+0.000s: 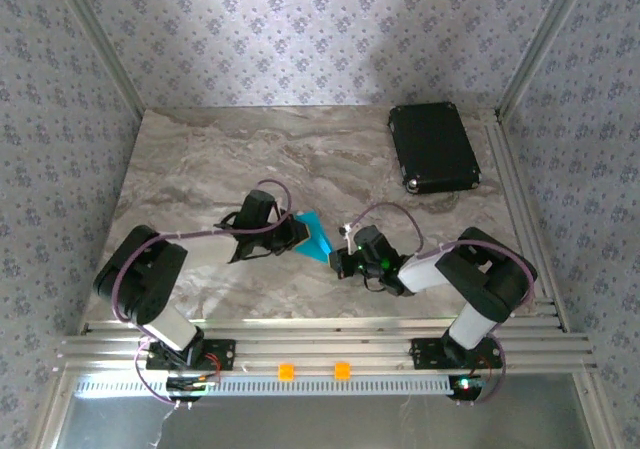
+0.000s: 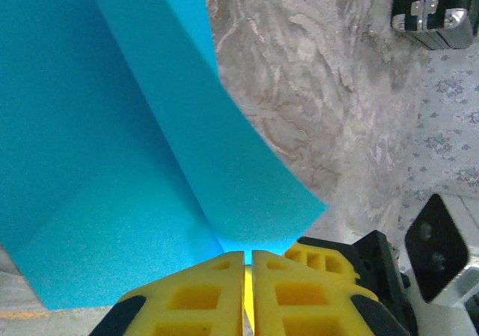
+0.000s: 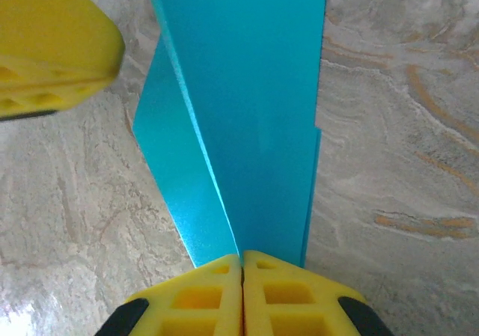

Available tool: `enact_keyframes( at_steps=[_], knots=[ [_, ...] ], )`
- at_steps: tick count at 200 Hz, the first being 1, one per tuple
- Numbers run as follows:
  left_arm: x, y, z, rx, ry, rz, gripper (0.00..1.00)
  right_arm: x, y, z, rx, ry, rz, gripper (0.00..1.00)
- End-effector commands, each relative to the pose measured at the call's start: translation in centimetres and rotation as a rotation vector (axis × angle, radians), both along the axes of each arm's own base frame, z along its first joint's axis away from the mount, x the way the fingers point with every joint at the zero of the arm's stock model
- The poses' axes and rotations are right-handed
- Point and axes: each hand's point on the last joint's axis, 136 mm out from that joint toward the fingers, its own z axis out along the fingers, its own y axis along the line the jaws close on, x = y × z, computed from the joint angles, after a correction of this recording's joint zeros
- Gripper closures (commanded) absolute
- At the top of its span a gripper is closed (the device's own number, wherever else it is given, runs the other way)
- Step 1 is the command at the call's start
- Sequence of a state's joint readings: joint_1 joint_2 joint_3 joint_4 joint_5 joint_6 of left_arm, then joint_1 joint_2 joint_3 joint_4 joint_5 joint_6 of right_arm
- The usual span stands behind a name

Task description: Fold a paper plane with a square sheet of paper (pick it up from the middle)

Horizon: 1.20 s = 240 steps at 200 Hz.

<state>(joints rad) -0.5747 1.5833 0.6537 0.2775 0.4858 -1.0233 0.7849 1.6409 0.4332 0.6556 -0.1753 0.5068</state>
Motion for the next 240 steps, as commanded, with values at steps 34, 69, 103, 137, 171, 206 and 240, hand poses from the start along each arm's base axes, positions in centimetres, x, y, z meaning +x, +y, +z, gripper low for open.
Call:
enact_keyframes(
  at_steps=[34, 69, 103, 137, 171, 206, 240],
  knots=[
    [1.5, -1.4, 2.1, -0.057, -0.061, -0.010, 0.89, -1.8, -0.7, -2.6, 0.010, 0.238, 0.006, 0.91],
    [2.1, -2.0, 2.5, -0.083, -0.081, -0.019, 0.89, -1.8, -0.4, -2.8, 0.034, 0.281, 0.017, 0.91],
    [2.7, -2.6, 2.0, -0.088, -0.071, -0.023, 0.90, -1.6, -0.5, -2.8, 0.051, 0.306, -0.009, 0.91],
    [3.0, -3.1, 0.9, -0.080, -0.052, -0.026, 0.90, -1.4, -0.6, -2.9, 0.061, 0.313, -0.021, 0.88],
    [3.0, -3.0, -0.2, -0.060, -0.032, -0.020, 0.90, -1.3, -0.7, -2.9, 0.069, 0.323, -0.021, 0.87],
    [3.2, -2.9, -0.8, -0.048, -0.027, -0.012, 0.91, -1.2, -0.8, -2.9, 0.073, 0.332, -0.019, 0.90],
    [3.4, -3.2, -1.1, -0.048, -0.026, -0.013, 0.90, -1.3, -0.8, -3.0, 0.082, 0.352, -0.017, 0.95]
  ],
)
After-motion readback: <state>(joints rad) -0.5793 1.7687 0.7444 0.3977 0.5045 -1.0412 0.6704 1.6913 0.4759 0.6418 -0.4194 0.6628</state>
